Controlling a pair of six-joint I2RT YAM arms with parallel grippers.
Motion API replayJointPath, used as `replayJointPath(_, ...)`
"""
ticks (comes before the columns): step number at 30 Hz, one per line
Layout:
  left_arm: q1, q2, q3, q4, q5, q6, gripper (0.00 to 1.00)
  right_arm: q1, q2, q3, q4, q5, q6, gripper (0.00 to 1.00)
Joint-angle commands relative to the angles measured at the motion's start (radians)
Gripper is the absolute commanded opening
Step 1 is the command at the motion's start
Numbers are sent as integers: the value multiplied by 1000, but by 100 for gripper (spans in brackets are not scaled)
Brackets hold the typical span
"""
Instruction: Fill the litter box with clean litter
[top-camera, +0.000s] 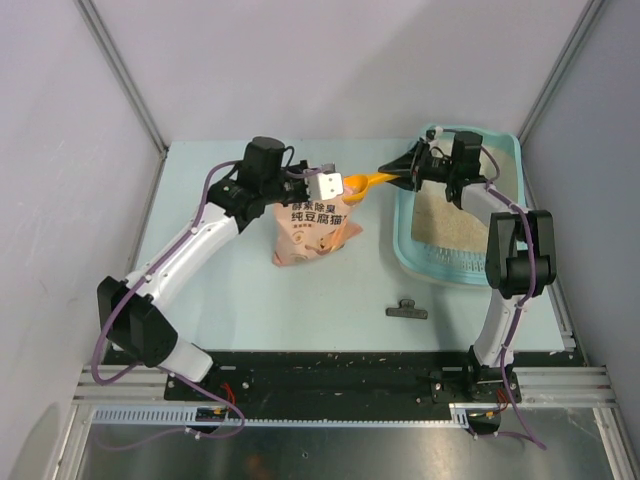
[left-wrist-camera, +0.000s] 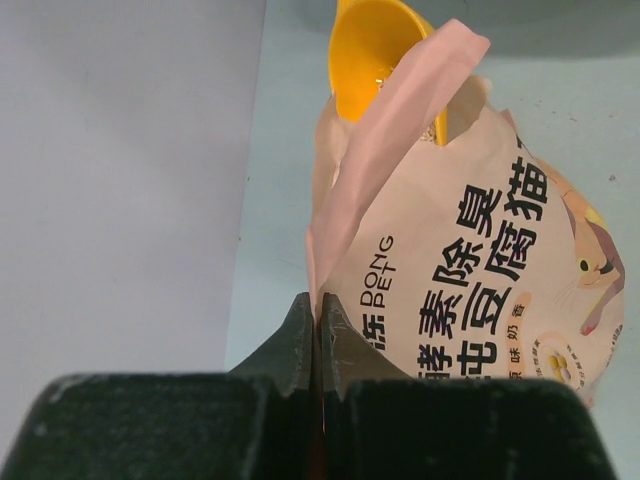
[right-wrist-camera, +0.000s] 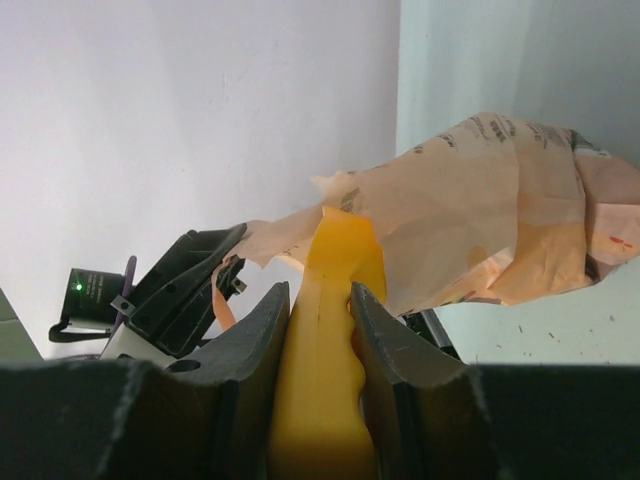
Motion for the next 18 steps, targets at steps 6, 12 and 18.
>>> replayJointPath(6,14,-91,17,240,33,55,0,-58,-38,3,133,-42,48,0)
replayJointPath(12,25,-97,10,255,42,21,0,-86,-49,3,82,-55,-1,0)
replayJointPath(18,23,-123,-27,270,41,6,0,-111,-57,-2,100,-70,23,0)
